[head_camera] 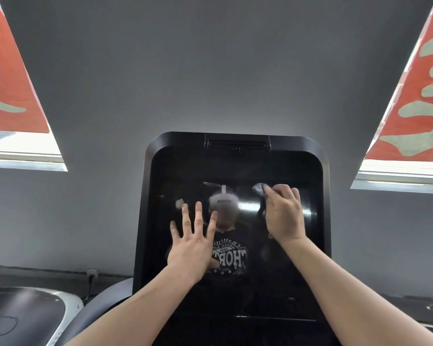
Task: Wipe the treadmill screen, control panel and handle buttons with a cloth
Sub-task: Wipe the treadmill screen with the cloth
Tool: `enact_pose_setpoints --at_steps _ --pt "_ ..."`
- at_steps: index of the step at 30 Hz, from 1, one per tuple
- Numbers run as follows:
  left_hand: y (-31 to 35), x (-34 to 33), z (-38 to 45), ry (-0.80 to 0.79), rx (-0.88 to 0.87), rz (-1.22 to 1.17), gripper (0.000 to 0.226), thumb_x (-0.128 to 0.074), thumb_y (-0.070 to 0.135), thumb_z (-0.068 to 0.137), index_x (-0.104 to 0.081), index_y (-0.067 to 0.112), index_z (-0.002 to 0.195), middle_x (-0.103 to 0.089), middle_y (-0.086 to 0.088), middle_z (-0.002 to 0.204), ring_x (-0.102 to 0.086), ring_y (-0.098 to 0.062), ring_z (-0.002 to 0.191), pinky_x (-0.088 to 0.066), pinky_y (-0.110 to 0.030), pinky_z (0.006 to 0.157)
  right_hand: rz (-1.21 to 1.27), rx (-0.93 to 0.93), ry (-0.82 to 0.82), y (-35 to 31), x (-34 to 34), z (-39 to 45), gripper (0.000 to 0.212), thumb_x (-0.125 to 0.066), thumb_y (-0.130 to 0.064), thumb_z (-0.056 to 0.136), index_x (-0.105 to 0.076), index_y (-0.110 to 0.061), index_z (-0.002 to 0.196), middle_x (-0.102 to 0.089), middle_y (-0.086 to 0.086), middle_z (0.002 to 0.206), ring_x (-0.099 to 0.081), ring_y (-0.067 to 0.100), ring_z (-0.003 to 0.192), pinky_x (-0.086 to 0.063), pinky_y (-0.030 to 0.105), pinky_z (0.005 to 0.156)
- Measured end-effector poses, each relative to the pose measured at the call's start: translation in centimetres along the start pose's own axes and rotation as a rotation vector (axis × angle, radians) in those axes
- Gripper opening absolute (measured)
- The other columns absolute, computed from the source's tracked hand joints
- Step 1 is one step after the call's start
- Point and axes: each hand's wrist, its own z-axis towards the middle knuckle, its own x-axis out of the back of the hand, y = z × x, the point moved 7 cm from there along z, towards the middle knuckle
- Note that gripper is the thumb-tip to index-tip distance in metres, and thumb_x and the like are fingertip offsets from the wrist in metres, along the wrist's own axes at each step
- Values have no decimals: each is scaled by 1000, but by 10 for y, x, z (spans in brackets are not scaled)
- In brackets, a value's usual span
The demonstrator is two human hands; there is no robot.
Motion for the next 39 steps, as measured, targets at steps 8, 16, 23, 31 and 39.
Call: enact_pose_setpoints --at_steps 8,16,23,31,39 --pt "0 -1 1 17 2 3 131 -63 68 90 44 22 150 58 -25 147 46 -54 139 -3 -75 120 -18 247 -95 -12 -8 -24 50 -73 9 83 -70 -2 131 -65 5 112 -53 28 94 -60 40 79" --pt "-1 -1 -1 50 -5 16 134 -66 66 89 44 20 150 58 -25 147 45 -55 139 -5 -76 121 -47 435 -187 -38 -14 -53 41 -66 -7 91 -68 -8 132 -65 0 117 -55 26 95 -59 42 76" --pt "-1 -3 0 40 5 2 135 -65 71 87 42 21 152 57 -25 148 45 -55 140 -6 -76 122 -60 454 -232 -61 -25 -80 43 -72 -10 89 -66 -7 131 -62 0 115 -56 25 96 -58 40 52" --pt "-1 -2 0 39 -3 -2 134 -64 69 89 44 20 150 58 -25 146 44 -55 141 -5 -76 121 -78 271 -186 -62 -28 -88 42 -63 -8 91 -64 -13 133 -60 -1 116 -54 27 99 -54 42 41" --pt "-1 -3 2 52 -2 3 135 -66 68 88 43 20 151 57 -26 148 43 -56 141 -6 -75 120 -95 68 -131 -43 -23 -84 45 -68 -4 88 -68 -13 133 -60 0 116 -51 30 99 -52 40 39"
